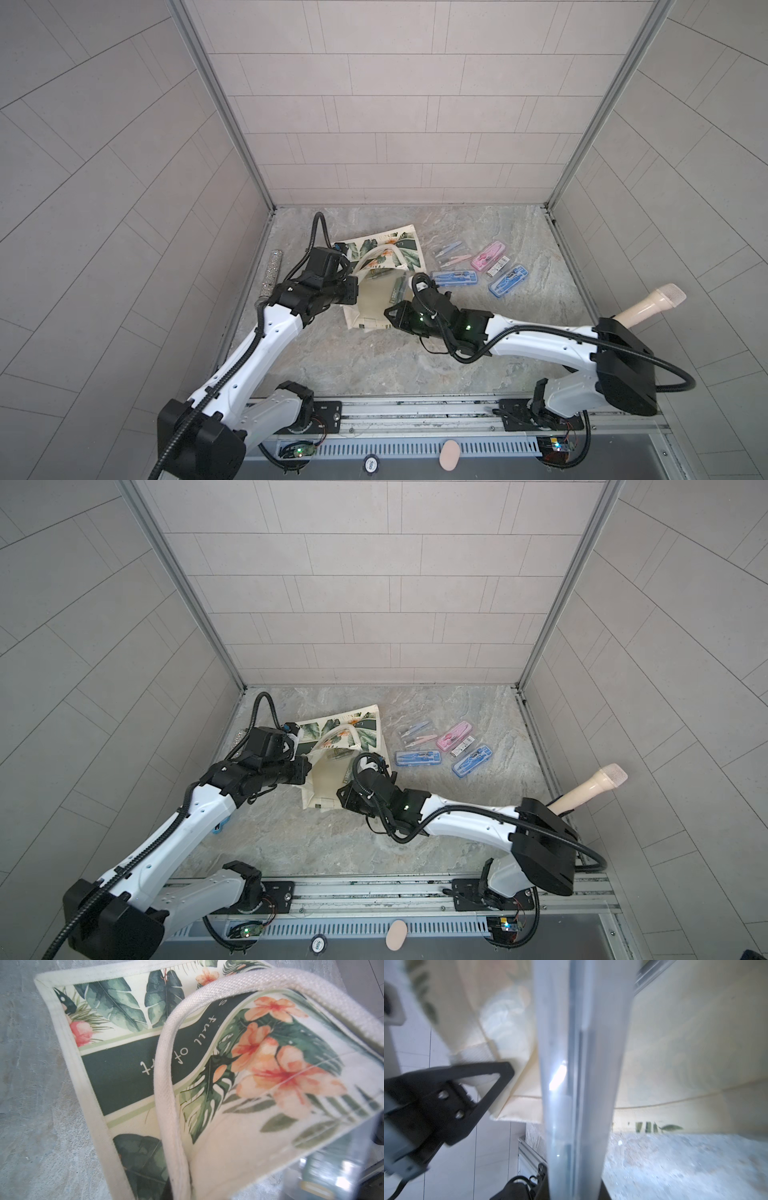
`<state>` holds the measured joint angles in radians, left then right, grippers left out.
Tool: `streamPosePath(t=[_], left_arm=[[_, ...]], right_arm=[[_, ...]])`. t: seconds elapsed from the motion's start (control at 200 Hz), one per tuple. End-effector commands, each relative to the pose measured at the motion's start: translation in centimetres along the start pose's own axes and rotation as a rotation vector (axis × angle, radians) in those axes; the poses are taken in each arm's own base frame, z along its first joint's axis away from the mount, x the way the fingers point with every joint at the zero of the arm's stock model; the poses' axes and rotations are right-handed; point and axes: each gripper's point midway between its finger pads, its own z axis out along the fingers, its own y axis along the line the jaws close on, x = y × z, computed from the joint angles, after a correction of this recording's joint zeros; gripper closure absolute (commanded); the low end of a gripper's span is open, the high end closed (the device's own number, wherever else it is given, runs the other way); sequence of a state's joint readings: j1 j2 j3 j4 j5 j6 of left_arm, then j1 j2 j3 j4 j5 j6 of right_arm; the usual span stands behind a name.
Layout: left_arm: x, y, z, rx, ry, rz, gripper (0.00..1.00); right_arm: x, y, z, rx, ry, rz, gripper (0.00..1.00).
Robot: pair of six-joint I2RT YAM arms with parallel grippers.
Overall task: Take out the compass set from the canvas bag
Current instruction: Pick up the compass set from the canvas bag.
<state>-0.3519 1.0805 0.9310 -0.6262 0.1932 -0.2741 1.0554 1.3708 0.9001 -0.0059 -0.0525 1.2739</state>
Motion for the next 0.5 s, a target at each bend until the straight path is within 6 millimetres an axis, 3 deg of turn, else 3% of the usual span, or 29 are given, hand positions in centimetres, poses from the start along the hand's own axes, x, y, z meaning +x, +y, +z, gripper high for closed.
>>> streamPosePath(t=[0.0, 0.26, 0.48, 0.495], left_arm=[[-1.0, 0.1, -1.0, -0.015, -0.036, -0.008, 1.0], [-1.7, 0.7, -1.8, -0.051, -0.082, -0.014, 1.0], [-2.0, 0.5, -1.4, -0.044, -0.08, -0.025, 1.0], [-1.9, 0.5, -1.4, -0.044, -0.079, -0.026, 1.0]], right_arm=[[1.6, -4.1, -3.5, 0.159, 0.075, -0.114, 0.88], [0.8, -7.9, -10.4, 0.169, -0.023, -0.122, 0.89], [-1.0, -11.5, -13.9, 0.184, -0.095, -0.059, 0.92], [-0.8, -12.6, -13.7, 0.204, -0.087, -0.046, 0.92]])
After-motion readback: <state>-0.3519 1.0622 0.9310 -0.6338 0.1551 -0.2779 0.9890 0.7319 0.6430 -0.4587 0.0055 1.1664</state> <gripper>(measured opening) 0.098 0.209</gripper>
